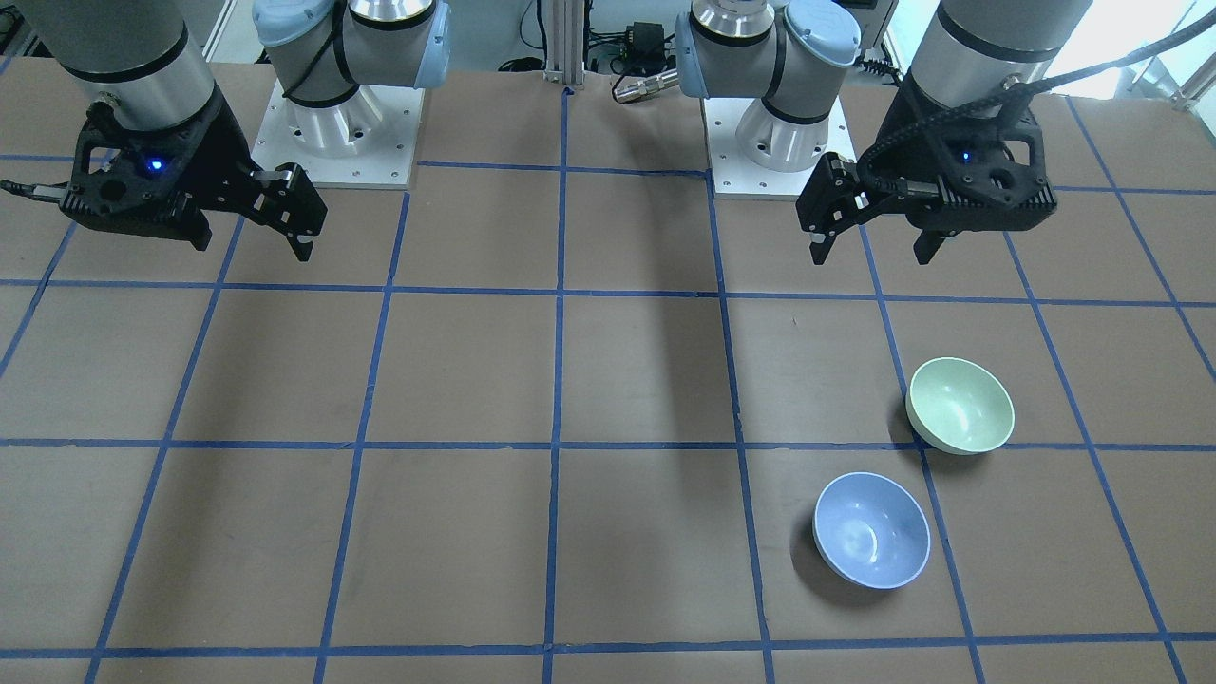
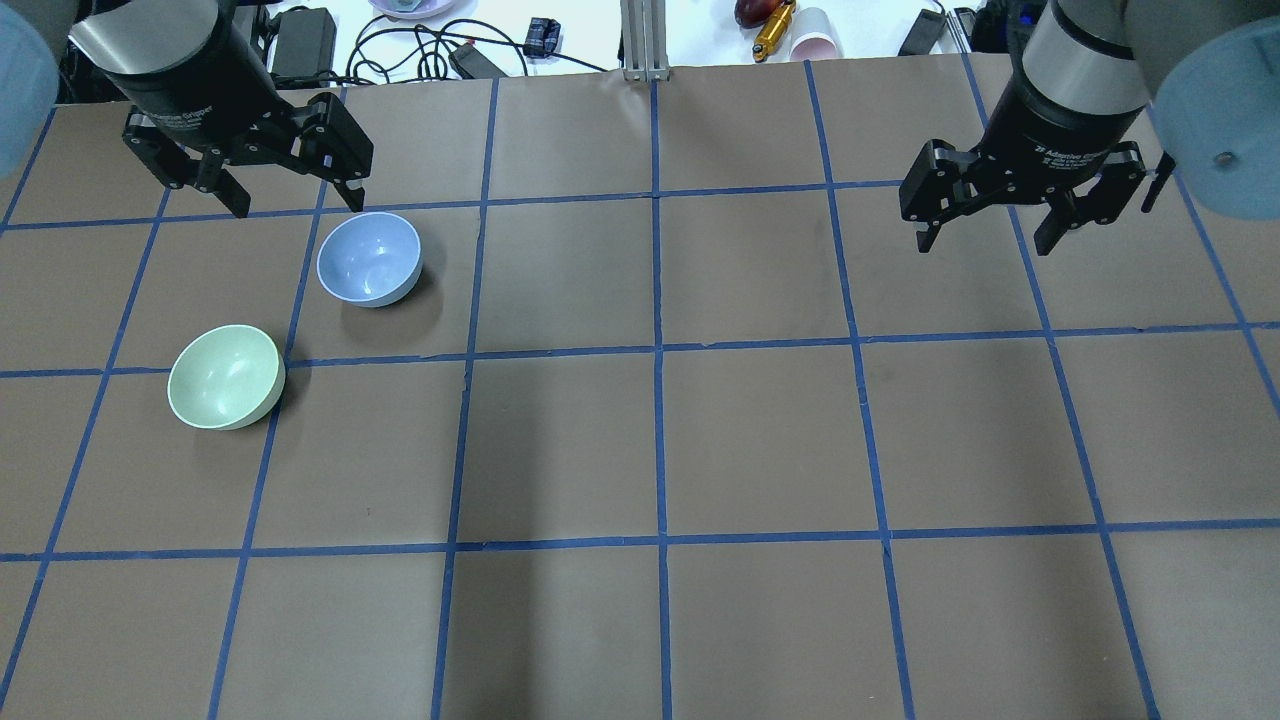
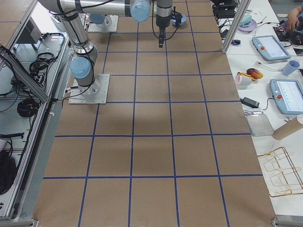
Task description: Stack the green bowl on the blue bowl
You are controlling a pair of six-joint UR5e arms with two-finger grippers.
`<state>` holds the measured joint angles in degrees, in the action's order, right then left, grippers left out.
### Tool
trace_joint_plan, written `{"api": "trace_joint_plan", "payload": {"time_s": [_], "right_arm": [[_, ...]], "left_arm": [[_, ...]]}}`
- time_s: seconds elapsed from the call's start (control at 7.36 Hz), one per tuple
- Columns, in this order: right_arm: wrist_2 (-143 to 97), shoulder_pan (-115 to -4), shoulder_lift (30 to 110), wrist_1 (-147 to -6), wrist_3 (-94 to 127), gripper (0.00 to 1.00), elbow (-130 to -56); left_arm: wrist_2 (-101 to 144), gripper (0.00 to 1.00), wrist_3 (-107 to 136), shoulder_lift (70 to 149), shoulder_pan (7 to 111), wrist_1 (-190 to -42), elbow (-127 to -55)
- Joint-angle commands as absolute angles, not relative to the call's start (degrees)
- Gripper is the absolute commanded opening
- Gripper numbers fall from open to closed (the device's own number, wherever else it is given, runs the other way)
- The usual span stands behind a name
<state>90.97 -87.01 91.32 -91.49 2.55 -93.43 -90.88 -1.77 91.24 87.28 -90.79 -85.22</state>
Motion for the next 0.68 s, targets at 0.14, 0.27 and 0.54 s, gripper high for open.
{"api": "trace_joint_plan", "payload": {"time_s": [0.14, 0.27, 0.54], "right_arm": [[90.97, -87.01, 91.32, -91.49, 2.55, 1.00, -93.43], [90.97, -87.01, 91.32, -91.49, 2.55, 1.00, -93.43], [90.97, -87.01, 91.32, -91.49, 2.55, 1.00, -93.43]], "left_arm": [[-90.53, 1.00, -7.61, 92.02, 83.00, -90.70, -85.60], [-89.74, 1.00, -10.87, 92.72, 79.58, -90.62, -85.61], [-88.94, 1.00, -18.77, 94.04, 74.38, -89.57, -87.44]]}}
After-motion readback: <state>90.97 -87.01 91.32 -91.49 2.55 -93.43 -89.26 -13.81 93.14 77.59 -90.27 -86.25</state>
